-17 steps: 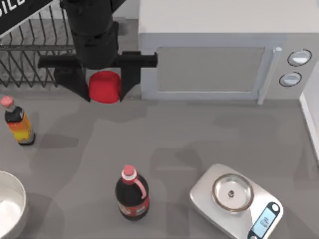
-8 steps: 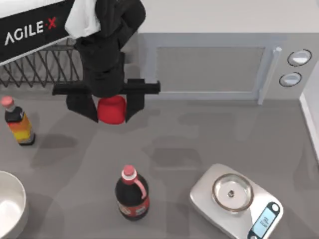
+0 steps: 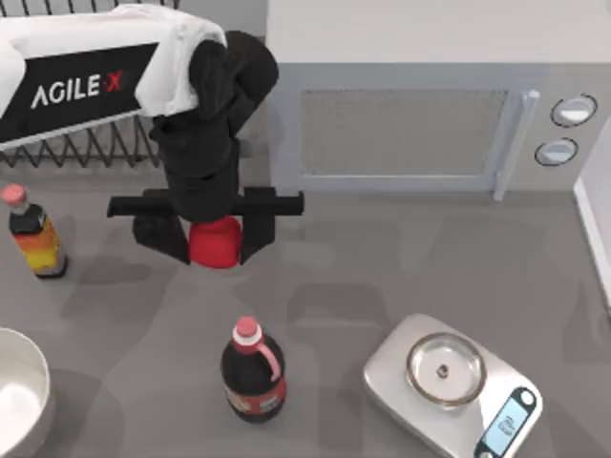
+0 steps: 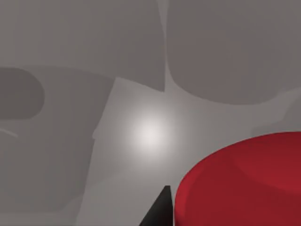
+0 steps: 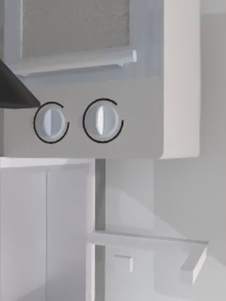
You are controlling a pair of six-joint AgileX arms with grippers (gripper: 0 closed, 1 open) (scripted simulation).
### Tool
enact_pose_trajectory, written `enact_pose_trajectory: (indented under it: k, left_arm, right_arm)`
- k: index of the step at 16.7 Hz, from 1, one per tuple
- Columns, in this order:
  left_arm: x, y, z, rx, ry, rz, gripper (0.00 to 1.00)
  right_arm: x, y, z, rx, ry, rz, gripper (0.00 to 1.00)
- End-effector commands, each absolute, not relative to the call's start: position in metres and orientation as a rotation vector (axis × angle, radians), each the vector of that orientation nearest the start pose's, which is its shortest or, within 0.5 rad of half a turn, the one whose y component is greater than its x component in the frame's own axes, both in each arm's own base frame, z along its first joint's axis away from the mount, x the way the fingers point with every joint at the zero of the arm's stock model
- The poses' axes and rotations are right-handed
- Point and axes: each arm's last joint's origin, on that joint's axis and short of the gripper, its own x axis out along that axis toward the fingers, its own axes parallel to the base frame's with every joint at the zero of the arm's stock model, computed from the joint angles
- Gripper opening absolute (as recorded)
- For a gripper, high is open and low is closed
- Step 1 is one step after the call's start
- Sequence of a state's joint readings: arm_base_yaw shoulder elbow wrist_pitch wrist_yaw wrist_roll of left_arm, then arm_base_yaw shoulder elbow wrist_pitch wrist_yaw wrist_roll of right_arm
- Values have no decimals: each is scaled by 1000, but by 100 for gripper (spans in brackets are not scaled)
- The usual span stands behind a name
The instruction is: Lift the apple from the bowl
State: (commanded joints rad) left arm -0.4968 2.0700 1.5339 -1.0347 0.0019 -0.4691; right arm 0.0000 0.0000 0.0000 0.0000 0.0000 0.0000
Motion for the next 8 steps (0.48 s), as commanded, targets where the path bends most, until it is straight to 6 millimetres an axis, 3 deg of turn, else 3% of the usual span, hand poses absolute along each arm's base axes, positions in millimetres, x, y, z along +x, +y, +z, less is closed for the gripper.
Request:
enact_pose_trajectory:
  k: [8]
  left_arm:
    - [348,-184,159,16,1571,-16,60]
  right_arm:
    - [106,-1,160,0,0,0,100]
